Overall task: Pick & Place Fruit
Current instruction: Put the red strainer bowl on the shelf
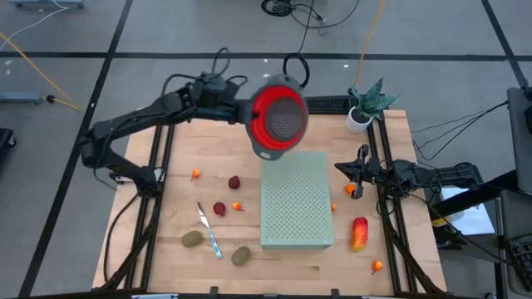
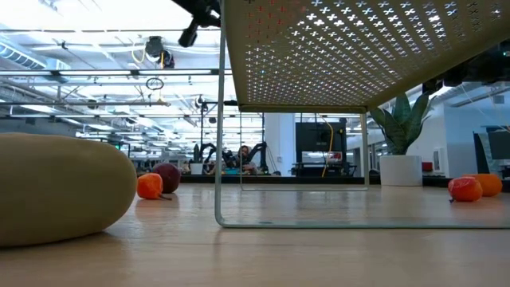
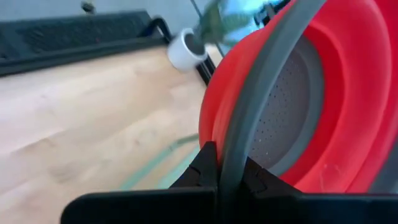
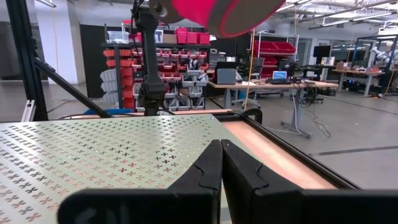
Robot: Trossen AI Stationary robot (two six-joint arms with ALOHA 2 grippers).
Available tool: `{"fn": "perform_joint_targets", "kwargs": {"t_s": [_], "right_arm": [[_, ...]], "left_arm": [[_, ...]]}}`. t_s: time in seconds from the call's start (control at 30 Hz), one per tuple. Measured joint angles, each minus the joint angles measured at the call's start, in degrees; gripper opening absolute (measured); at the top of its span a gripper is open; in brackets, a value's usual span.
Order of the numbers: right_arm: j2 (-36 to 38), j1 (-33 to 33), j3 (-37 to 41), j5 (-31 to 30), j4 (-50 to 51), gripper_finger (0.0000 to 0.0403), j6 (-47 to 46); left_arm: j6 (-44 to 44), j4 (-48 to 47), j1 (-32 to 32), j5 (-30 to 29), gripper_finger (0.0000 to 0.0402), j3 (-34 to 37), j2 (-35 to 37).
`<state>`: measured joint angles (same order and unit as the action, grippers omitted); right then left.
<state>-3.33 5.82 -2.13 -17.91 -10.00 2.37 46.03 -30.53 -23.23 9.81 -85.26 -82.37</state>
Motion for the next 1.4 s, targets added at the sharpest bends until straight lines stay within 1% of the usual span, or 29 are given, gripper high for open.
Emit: {"fn": "perform_joint_targets", "kwargs": {"t_s": [0.2,0.43,0.73,0.9,1.03,1.13,1.33,1.4], "right_arm": [[0.0,0.0,0.0,0.0,0.0,0.0,0.0],[0.0,0.0,0.0,0.0,0.0,0.0,0.0],[0.0,0.0,0.0,0.0,0.0,0.0,0.0],[0.0,0.0,0.0,0.0,0.0,0.0,0.0],[0.0,0.0,0.0,0.0,0.0,0.0,0.0],[0.0,0.0,0.0,0.0,0.0,0.0,0.0],[0.0,0.0,0.0,0.0,0.1,0.0,0.0],[0.0,0.0,0.0,0.0,0.1,0.0,0.0]], "left_arm": [[-1.4,-5.6,1.3,3.7,0.0001,-5.8,-4.5],[-1.4,-11.2,2.9,4.2,0.0001,-9.9,-6.6],[0.3,-11.3,5.9,3.8,0.0001,-11.0,-6.8],[2.3,-11.3,7.1,3.7,0.0001,-11.1,-9.0],[2.8,-12.7,7.2,4.5,0.0001,-12.8,-12.0],[2.6,-15.7,7.2,5.5,0.0001,-16.6,-14.9],[-0.6,-26.4,7.2,5.1,0.0,-28.3,-21.3],[-1.4,-28.6,7.2,5.2,0.0,-31.7,-23.3]]}}
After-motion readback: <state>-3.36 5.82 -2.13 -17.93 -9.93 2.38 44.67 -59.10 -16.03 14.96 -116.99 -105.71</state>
